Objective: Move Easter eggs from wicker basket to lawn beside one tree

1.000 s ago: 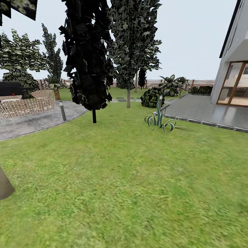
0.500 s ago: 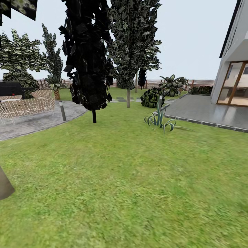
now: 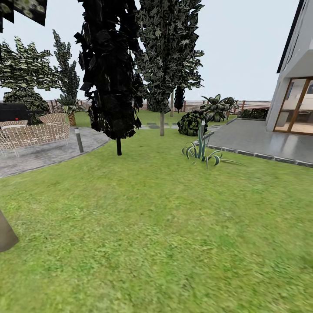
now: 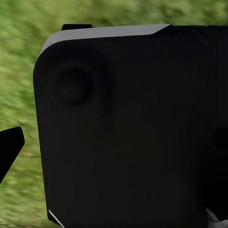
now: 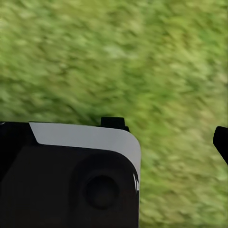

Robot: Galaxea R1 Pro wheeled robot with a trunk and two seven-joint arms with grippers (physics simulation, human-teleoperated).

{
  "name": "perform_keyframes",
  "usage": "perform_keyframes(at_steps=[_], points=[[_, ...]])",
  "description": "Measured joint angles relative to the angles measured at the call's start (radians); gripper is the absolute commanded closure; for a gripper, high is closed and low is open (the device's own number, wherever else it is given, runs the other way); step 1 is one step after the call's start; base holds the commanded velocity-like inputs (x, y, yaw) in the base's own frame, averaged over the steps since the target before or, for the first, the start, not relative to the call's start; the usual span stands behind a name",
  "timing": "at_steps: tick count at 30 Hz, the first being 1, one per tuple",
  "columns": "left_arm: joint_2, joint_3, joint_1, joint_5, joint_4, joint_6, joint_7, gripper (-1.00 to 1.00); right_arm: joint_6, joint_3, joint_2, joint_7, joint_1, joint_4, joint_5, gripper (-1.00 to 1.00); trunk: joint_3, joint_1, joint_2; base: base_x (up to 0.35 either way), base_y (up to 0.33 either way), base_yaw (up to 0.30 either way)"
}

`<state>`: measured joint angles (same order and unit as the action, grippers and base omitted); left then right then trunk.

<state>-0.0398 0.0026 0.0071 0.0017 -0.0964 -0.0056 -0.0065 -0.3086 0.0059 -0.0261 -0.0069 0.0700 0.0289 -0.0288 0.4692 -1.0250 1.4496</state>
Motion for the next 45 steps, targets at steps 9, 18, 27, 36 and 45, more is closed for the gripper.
perform_keyframes(at_steps=[9,18,27,36,45], points=[[0.000,0.000,0.000,0.000,0.000,0.000,0.001,-1.00,0.000,0.000,-0.001,-0.001,0.000,0.001,0.000,-1.00,0.003,0.000,0.000,0.000,0.000,0.056],[0.000,0.000,0.000,0.000,0.000,0.000,0.001,-1.00,-0.003,0.001,0.000,-0.001,0.000,0.001,0.000,-1.00,0.013,0.000,0.000,0.000,0.000,0.196],[0.000,0.000,0.000,0.000,0.000,0.000,0.001,-1.00,-0.003,0.001,-0.003,-0.001,0.000,0.003,0.000,-1.00,0.014,0.000,0.000,0.000,0.000,0.057],[0.000,0.000,0.000,0.001,0.000,0.000,0.001,-1.00,-0.004,0.001,-0.007,0.000,0.000,0.003,0.000,-1.00,0.014,0.000,0.000,0.000,0.000,0.103],[0.000,0.001,0.000,0.000,0.000,0.000,0.001,-1.00,-0.004,0.001,-0.004,0.000,0.000,0.001,0.000,-1.00,0.014,0.000,0.000,0.000,0.000,0.280]])
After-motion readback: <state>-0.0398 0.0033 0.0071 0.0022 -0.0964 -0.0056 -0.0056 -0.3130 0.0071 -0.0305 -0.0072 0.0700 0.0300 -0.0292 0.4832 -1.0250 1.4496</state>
